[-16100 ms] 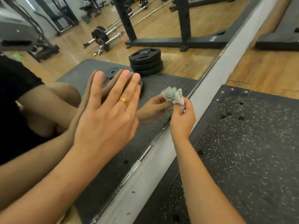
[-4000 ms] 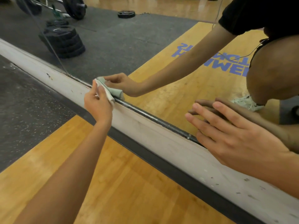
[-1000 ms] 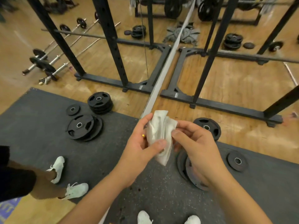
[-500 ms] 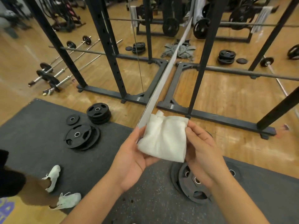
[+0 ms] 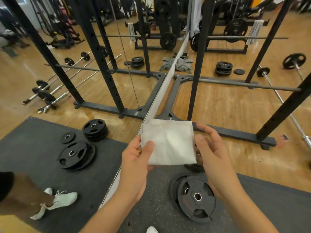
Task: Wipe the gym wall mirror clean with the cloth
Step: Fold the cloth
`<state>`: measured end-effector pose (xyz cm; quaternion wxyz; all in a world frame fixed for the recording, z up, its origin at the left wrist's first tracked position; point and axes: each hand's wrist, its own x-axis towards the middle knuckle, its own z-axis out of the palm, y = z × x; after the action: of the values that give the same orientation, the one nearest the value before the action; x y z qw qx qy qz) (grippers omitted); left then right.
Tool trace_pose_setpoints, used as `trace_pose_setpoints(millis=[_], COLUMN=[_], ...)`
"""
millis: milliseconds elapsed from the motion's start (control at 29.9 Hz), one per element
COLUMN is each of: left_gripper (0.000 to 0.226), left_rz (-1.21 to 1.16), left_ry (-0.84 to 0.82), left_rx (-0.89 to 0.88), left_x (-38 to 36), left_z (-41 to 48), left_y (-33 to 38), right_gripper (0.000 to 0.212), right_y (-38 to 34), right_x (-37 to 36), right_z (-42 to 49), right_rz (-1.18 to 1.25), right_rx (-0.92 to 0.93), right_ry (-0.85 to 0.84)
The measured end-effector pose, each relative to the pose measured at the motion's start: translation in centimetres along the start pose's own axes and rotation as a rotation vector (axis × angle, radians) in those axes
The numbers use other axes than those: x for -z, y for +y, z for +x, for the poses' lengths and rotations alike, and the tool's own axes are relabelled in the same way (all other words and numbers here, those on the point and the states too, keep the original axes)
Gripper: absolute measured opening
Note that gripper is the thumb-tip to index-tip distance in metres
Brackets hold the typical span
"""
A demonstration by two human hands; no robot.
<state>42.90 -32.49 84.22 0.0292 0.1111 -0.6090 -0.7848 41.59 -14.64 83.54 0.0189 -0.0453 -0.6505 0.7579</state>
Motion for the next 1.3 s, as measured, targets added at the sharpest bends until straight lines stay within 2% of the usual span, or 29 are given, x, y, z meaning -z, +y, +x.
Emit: trace_pose_setpoints(millis=[67,201,301,401,468,602,735,836,903,970,1003,1070,1137,1170,1270,1304], left_gripper=[0.029,0.046,0.051,0.054,0.056,0.049,0.043,0.039,0.038,0.037,0.037,0.041,0.043,0.041,0.039,0.04], left_rz=[-0.006,-0.062,-0.062,-0.07,-0.038,0.014,0.1,0.182,0.178,0.161,0.148,0.138,0.146,0.142,0.068,0.023], left_ry=[0.034,0.047,-0.012,-0.056,-0.062,-0.061,-0.078,-0.099,-0.105,-0.108,-0.11,-0.114,-0.115,-0.119,-0.146,-0.157], left_rx=[-0.039,-0.083,-0.07,-0.039,-0.055,-0.081,-0.13,-0.183,-0.182,-0.171,-0.162,-0.131,-0.084,-0.061,0.036,0.074], left_x=[-0.9,-3.0,-4.7,-6.5,-7.6,-10.0,-12.7,-14.1,-15.3,-16.6,-17.2,-18.2,-19.1,-19.5,-20.3,-20.5], left_z=[1.0,3.2,5.2,7.7,9.3,12.7,15.8,17.1,17.7,18.3,18.6,19.1,19.3,19.3,19.2,19.1], left_y=[0.0,0.1,0.0,0.2,0.3,0.4,0.3,0.3,0.3,0.3,0.4,0.6,1.1,1.4,1.8,1.8], right_gripper=[0.03,0.046,0.055,0.061,0.054,0.035,0.032,0.036,0.03,0.006,0.016,0.021,0.052,0.053,0.025,0.024], right_y=[-0.3,-0.7,-0.6,-1.0,-1.4,-2.0,-2.1,-2.8,-2.9,-3.3,-3.3,-3.1,-2.8,-3.1,-4.1,-4.5], right_x=[0.9,3.1,4.5,5.8,6.5,7.9,10.0,11.0,11.5,12.1,12.5,13.7,15.2,15.8,17.4,17.9], right_z=[0.6,2.2,4.4,7.4,9.5,13.5,16.5,17.9,19.2,21.0,21.9,23.7,24.8,25.1,25.9,26.3], right_rz=[0.027,-0.158,-0.314,-0.327,-0.3,-0.394,-0.592,-0.657,-0.709,-0.656,-0.566,-0.369,-0.299,-0.3,-0.382,-0.388], right_rx=[0.024,0.091,0.178,0.234,0.249,0.36,0.542,0.544,0.551,0.509,0.468,0.373,0.359,0.383,0.523,0.555], right_ry=[-0.03,-0.223,-0.203,-0.163,-0.131,-0.081,-0.121,-0.198,-0.16,-0.127,-0.132,-0.197,-0.235,-0.242,-0.274,-0.306])
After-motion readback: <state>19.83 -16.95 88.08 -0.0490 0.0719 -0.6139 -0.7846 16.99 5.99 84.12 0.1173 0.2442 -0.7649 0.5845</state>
